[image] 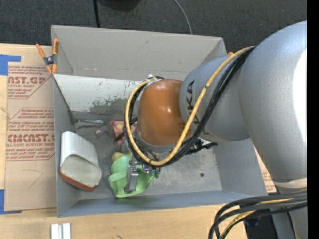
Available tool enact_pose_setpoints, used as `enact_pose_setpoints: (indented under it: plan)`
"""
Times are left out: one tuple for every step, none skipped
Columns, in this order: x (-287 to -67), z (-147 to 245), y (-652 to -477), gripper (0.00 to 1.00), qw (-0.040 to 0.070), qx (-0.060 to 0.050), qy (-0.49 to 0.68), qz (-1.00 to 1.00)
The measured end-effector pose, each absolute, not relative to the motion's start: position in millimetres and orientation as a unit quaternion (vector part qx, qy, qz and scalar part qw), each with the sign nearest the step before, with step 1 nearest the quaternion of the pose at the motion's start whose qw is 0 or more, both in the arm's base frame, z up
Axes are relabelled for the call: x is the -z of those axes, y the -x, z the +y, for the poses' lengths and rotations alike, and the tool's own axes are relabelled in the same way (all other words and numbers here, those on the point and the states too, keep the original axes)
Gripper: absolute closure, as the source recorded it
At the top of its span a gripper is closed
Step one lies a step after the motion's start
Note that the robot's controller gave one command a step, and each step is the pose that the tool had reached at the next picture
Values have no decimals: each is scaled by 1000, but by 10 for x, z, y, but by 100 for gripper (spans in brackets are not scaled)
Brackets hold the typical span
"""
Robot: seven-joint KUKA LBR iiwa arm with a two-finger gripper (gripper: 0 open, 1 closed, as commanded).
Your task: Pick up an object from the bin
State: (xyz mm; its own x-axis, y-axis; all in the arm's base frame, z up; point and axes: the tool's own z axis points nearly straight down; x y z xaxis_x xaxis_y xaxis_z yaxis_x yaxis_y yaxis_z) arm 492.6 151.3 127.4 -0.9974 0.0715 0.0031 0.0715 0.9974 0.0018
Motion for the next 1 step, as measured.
enact_pose_setpoints:
  plan:
    - [-1267, 1347, -4886, 0, 2, 0, -20, -1000]
